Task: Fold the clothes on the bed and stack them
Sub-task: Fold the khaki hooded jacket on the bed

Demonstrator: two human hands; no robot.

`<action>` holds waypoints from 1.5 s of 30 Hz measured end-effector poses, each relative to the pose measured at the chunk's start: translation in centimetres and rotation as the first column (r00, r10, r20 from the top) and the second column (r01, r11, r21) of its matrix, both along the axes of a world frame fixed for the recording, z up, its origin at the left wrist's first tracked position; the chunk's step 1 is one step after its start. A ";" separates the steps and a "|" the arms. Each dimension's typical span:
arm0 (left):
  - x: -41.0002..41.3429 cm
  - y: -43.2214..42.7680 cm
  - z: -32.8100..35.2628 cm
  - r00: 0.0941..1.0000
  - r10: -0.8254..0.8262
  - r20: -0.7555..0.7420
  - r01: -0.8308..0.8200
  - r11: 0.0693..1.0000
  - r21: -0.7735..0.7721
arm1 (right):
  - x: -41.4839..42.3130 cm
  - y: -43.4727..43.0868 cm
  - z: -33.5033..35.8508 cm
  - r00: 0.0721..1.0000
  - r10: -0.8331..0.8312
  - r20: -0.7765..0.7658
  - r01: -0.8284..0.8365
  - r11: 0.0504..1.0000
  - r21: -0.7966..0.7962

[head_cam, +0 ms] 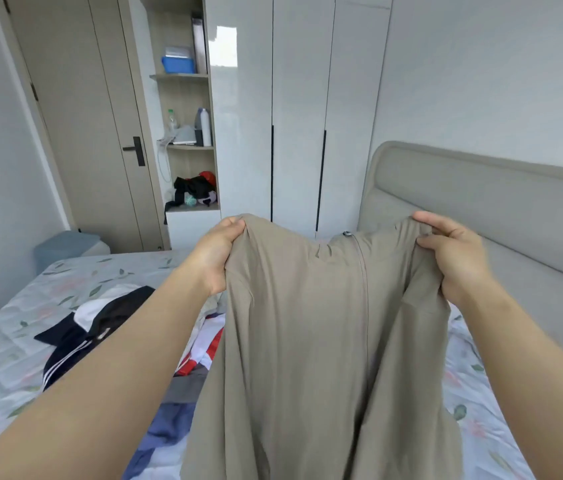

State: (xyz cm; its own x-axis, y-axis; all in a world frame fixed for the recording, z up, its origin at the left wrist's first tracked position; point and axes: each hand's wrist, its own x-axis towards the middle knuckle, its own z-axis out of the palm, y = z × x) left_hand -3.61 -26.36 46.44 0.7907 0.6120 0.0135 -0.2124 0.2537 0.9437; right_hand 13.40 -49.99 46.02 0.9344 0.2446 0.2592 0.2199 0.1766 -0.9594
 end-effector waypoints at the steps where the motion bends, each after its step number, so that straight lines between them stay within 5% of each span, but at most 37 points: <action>1: 0.8 0.2 -1.0 0.999 0.006 -0.043 -0.005 1.000 0.005 | 1.1 0.3 -1.1 1.000 0.006 -0.029 -0.007 1.000 -0.022; 9: 10.3 2.4 -6.4 0.965 0.122 -0.233 -0.138 0.989 -0.051 | 12.3 3.3 -7.0 0.955 0.129 -0.268 -0.172 0.974 -0.144; 16: 18.5 6.2 -8.2 0.977 0.211 -0.035 -0.213 0.960 -0.179 | 21.1 8.1 -7.9 0.930 0.245 -0.273 -0.255 0.967 0.000; 19: 20.4 7.5 -13.3 0.937 0.253 -0.239 -0.276 0.959 -0.066 | 23.1 9.8 -14.1 0.911 0.260 -0.320 -0.313 0.941 -0.127; 24: 19.8 8.0 -28.4 0.619 0.238 -0.748 -0.025 0.959 0.284 | 22.8 9.3 -30.9 0.780 0.184 -0.598 -0.532 0.697 -0.480; 30: 17.7 6.3 -41.7 0.259 0.003 -0.966 0.248 0.966 0.070 | 19.4 7.0 -43.7 0.588 0.057 -0.807 -0.731 0.465 -0.500; 32: 18.3 6.1 -43.3 0.156 -0.056 -0.986 0.329 0.944 -0.001 | 19.3 7.1 -45.6 0.532 0.000 -0.847 -0.752 0.459 -0.473; 34: 19.7 6.0 -43.7 0.076 -0.013 -0.997 0.399 0.917 0.019 | 20.0 7.4 -47.0 0.553 -0.100 -0.827 -0.650 0.570 -0.503; 36: 21.4 6.3 -44.7 0.112 0.176 -0.978 0.372 0.905 0.206 | 21.4 7.7 -48.2 0.566 -0.226 -0.793 -0.484 0.687 -0.541; 39: 24.6 6.3 -46.8 0.257 0.331 -0.908 0.251 0.885 0.393 | 23.4 9.0 -49.2 0.551 -0.275 -0.788 -0.404 0.738 -0.540; 42: 28.5 5.7 -49.0 0.379 0.211 -0.901 0.220 0.925 0.309 | 25.1 11.0 -50.6 0.521 -0.245 -0.818 -0.457 0.729 -0.509; 45: 30.3 5.4 -51.4 0.307 0.102 -0.946 0.274 0.943 0.191 | 25.7 12.5 -51.9 0.504 -0.212 -0.837 -0.529 0.690 -0.494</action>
